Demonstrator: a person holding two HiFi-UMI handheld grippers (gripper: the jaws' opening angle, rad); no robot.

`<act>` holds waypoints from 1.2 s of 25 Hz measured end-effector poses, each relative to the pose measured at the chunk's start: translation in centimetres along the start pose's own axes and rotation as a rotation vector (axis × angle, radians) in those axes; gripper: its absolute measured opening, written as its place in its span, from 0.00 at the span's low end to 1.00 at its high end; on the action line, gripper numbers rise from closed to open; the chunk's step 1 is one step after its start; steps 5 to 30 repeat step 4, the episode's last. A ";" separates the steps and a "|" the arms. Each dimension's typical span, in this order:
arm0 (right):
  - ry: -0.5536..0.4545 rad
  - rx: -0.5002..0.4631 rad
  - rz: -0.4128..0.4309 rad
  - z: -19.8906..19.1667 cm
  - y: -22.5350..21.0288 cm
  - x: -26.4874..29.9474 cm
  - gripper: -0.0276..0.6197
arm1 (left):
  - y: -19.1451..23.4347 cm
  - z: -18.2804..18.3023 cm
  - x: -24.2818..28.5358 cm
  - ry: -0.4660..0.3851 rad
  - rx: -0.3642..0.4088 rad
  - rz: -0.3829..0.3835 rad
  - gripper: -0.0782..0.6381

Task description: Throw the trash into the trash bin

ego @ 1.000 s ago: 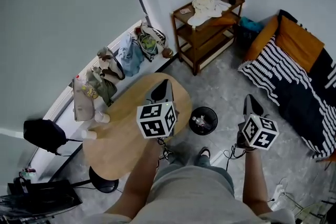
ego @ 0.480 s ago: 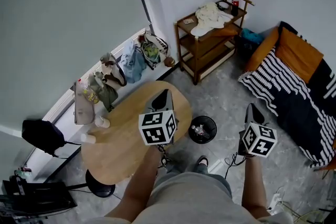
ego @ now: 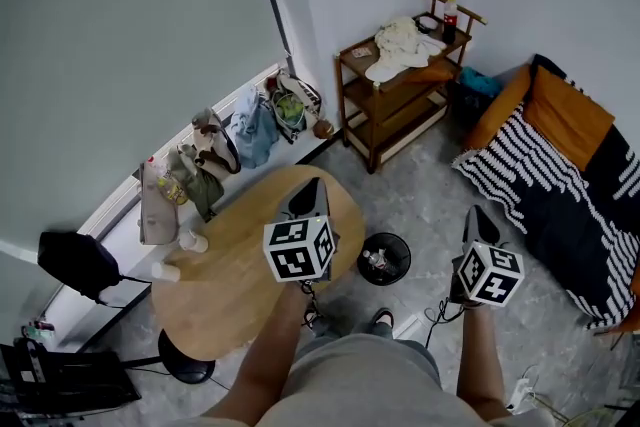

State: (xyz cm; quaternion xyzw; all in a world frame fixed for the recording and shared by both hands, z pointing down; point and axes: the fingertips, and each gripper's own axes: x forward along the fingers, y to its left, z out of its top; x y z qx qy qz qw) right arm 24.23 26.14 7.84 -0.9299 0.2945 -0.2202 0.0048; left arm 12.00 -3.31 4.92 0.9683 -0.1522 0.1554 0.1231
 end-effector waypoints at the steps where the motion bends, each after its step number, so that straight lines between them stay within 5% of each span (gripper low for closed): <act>1: -0.001 0.001 -0.001 0.0 0.1 0.0 0.05 | 0.1 0.1 0.0 -0.002 -0.002 -0.001 0.13; 30: -0.002 0.004 -0.003 -0.1 0.3 0.0 0.05 | 0.4 0.4 0.1 -0.011 -0.009 -0.005 0.13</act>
